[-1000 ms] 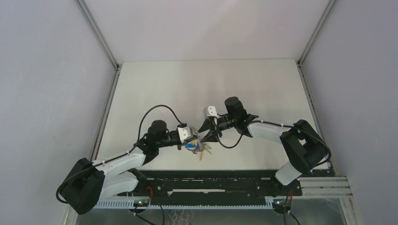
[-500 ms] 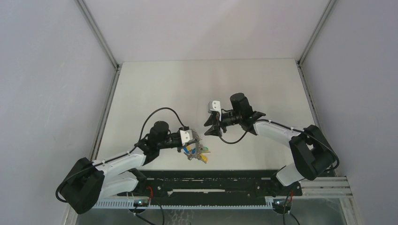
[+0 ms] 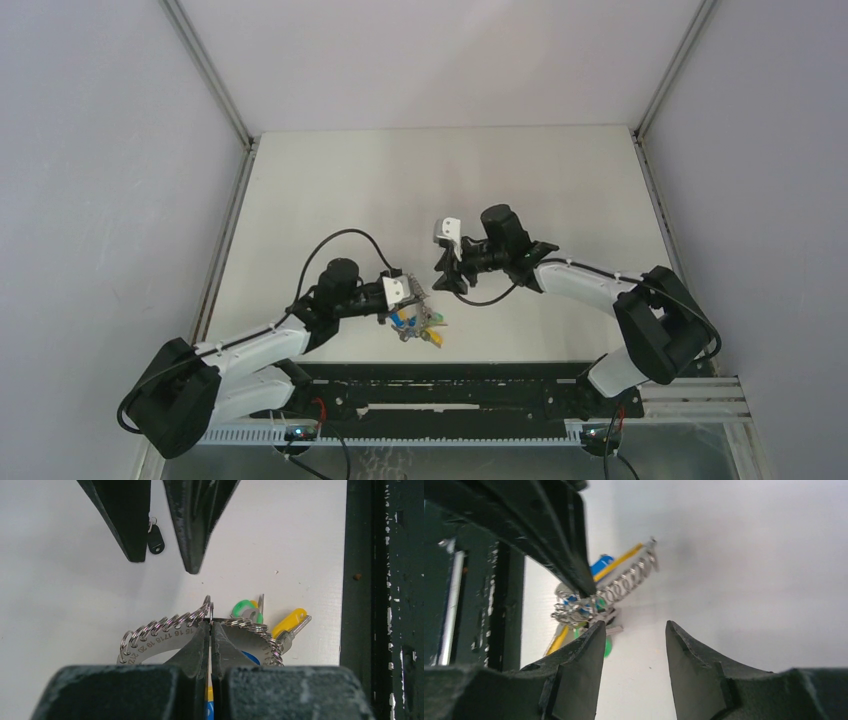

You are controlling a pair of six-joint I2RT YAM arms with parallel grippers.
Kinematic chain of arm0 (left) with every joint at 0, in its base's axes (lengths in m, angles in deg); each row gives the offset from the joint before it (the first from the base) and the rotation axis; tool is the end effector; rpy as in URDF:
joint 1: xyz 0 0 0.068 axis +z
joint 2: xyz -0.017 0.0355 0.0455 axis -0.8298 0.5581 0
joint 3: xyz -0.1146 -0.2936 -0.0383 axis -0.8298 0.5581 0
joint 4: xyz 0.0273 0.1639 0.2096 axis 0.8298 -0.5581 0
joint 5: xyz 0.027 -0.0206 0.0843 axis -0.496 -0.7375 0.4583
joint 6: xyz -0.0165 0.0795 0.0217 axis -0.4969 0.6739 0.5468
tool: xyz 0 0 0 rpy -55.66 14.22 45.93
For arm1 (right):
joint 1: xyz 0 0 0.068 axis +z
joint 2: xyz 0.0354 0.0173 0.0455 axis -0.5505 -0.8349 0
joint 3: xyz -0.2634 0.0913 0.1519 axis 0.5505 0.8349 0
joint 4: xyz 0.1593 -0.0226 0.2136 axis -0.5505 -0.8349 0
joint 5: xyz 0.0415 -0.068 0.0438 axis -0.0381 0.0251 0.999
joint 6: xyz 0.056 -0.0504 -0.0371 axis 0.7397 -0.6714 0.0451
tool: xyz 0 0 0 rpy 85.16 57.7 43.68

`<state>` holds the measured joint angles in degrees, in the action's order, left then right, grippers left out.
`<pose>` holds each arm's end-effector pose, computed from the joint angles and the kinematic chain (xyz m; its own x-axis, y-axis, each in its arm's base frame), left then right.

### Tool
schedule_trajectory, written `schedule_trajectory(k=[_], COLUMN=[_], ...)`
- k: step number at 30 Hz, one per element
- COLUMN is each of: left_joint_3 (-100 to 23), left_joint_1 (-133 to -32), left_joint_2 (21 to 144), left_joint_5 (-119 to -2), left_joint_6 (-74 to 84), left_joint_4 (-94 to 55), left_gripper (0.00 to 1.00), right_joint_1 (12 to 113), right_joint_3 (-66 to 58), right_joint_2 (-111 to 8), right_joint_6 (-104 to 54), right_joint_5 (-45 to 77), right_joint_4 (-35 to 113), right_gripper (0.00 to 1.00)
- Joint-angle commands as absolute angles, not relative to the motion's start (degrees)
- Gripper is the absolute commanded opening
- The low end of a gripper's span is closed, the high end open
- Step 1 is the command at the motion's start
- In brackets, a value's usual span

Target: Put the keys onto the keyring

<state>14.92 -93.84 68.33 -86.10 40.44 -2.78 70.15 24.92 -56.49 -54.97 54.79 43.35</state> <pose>0.1492 -0.1677 0.2062 0.0913 0.3607 -0.9282 0.9617 0.2099 0.1762 0.2346 0.2413 0.2382 -0.0790 -0.4002 -0.9130 -0.9966 0.0533 0.0629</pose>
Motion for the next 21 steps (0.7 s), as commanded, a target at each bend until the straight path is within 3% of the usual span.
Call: schedule_trajectory(k=[1,7,21], left_joint_3=[11.6,10.6,1.8], left_joint_1=[-94.1,-94.4,-94.4], left_joint_2=[67.8,68.3,76.1], left_joint_5=[-83.3,-74.2,-61.0], left_joint_6=[37.2,26.9,16.6], left_joint_4=[-0.3,-0.2,-12.8], left_gripper=[0.0,0.0,0.0], right_joint_1=[68.5,66.7,63.1], right_joint_3=[24.9,24.5,20.6], right_joint_2=[-54.3,-53.0,-61.3], right_joint_6=[-43.3,-33.8,-27.5], right_joint_5=[42.6,27.3,13.9], right_joint_4=[44.8,37.6,32.6], right_gripper=[0.48,0.47,0.4])
